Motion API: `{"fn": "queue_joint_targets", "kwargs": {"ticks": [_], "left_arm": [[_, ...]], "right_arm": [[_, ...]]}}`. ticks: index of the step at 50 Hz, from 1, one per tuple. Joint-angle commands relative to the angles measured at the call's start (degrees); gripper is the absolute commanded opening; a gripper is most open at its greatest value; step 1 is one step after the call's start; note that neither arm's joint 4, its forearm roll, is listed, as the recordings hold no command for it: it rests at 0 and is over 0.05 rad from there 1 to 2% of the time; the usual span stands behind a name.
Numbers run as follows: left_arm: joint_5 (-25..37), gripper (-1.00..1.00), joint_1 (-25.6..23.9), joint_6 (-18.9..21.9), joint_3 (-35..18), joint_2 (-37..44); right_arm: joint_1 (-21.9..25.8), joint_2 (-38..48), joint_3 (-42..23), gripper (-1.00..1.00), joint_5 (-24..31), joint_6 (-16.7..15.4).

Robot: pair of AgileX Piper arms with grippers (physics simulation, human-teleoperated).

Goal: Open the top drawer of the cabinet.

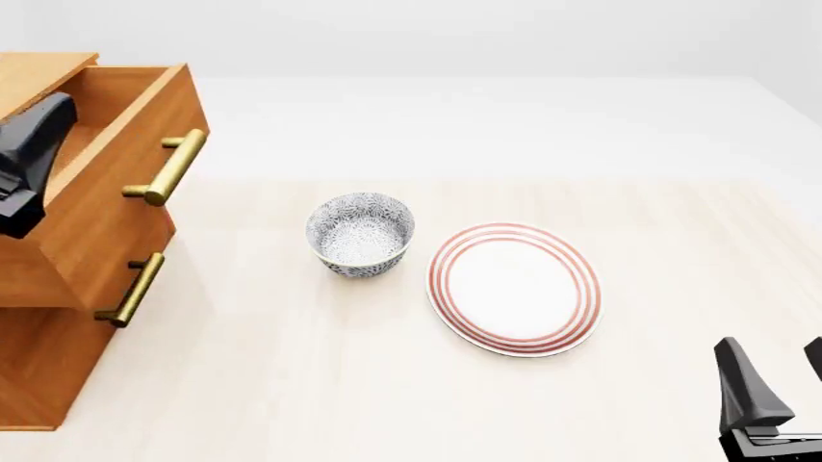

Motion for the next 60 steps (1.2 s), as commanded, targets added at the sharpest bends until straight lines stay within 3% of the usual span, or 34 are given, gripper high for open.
{"fn": "queue_joint_targets", "kwargs": {"ticks": [1,10,14,20,45,60], "left_arm": [[8.83,1.00,1.89,-6.25,-5.33,0.51],[13.36,1.00,2.80,-9.83,-8.39,2.94],[15.87,1.00,3.48,-9.56,-9.92,4.29],[19.21,1.00,3.69,-13.43,-12.54,5.19],[32.41,1.00,7.38,-17.25,-19.77,9.38],[36.83,1.00,4.98,-20.36,-22.91,11.77]], "right_arm": [[0.00,0.00,0.00,1.00,0.00,0.00],[-0.01,0.00,0.00,1.00,0.00,0.00],[-0.03,0.01,0.00,1.00,0.00,0.01],[0.01,0.00,0.00,1.00,0.00,0.00],[0.01,0.00,0.00,1.00,0.00,-0.01],[0.00,0.00,0.00,1.00,0.00,0.00]]}}
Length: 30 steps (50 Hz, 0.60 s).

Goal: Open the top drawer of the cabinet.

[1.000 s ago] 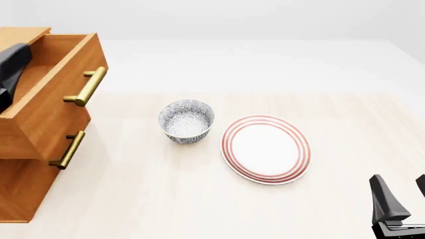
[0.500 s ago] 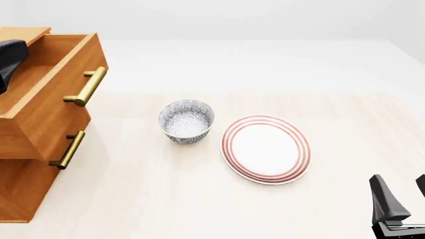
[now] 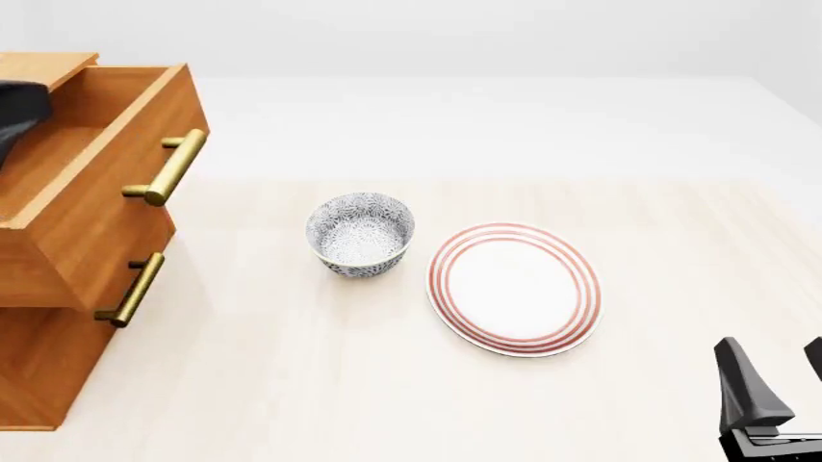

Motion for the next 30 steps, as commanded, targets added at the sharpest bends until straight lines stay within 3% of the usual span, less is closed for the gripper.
{"fn": "queue_joint_targets", "kwargs": {"ticks": [1,17,30], "left_arm": [[3.76,1.00,-1.12,-2.11,-2.53,2.11],[5.79,1.00,-3.29,-4.75,-2.40,5.67],[9.22,1.00,-0.58,-4.64,-4.94,6.87]], "right_arm": [[0.00,0.00,0.00,1.00,0.00,0.01],[0.01,0.00,0.00,1.00,0.00,0.00],[0.00,0.01,0.00,1.00,0.00,-0.01]]}}
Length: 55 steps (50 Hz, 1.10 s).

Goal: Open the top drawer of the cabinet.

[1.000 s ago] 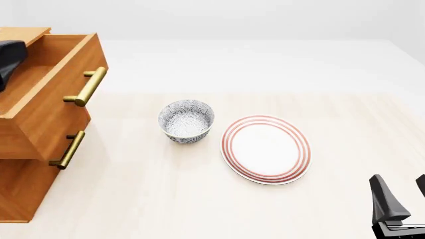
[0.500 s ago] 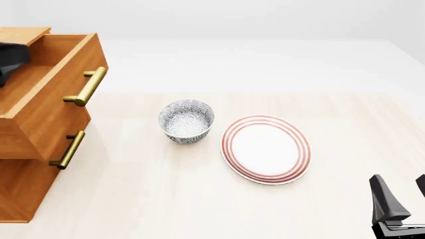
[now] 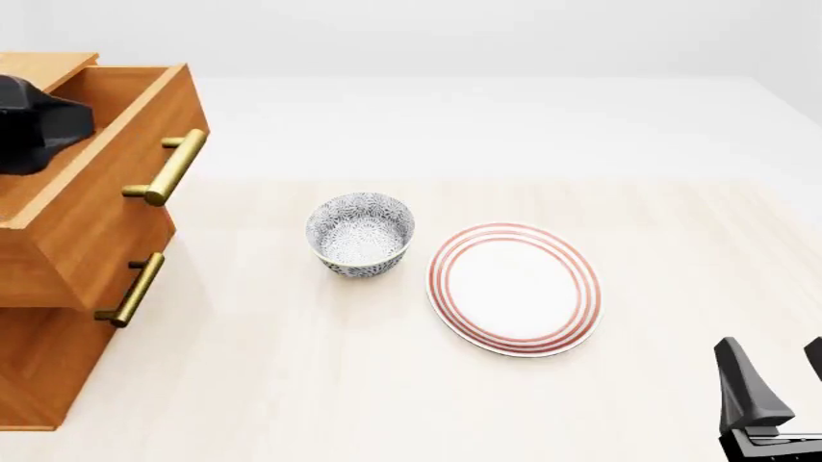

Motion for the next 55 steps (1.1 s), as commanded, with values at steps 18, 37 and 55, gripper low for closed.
{"fn": "queue_joint_targets", "kwargs": {"ticks": [18,37,55], "left_arm": [[2.24,1.00,1.80,-1.40,-0.42,3.90],[-0.45,1.00,2.86,-1.76,1.66,4.44],[-3.51,1.00,2.04,-2.32,2.10,7.51]], "right_arm": [[0.01,0.00,0.00,1.00,0.00,-0.01],[0.00,-0.01,0.00,1.00,0.00,-0.01],[0.01,0.00,0.00,1.00,0.00,0.00]]}}
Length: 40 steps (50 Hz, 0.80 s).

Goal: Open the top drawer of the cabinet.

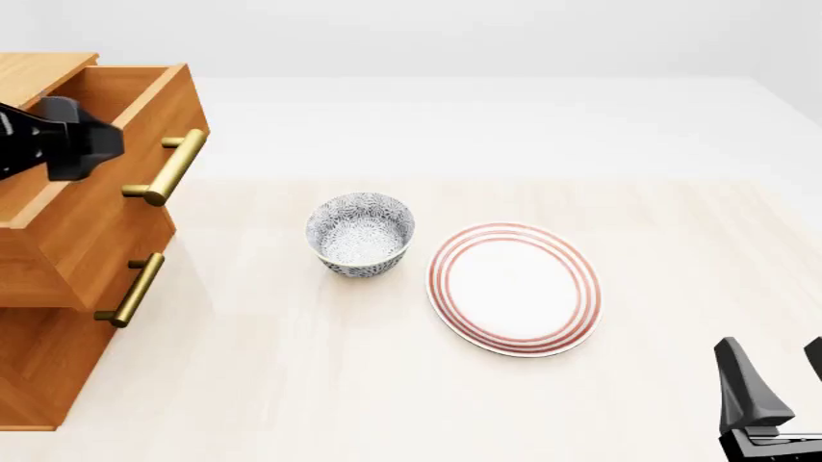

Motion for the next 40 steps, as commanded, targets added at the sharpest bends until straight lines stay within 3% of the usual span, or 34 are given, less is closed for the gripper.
{"fn": "queue_joint_targets", "kwargs": {"ticks": [1,40], "left_arm": [[-1.96,1.00,-0.36,-0.33,0.25,1.92],[-6.47,1.00,1.10,-1.46,3.97,3.13]], "right_arm": [[0.00,0.00,0.00,1.00,0.00,0.00],[0.00,-0.01,0.00,1.00,0.00,0.01]]}}
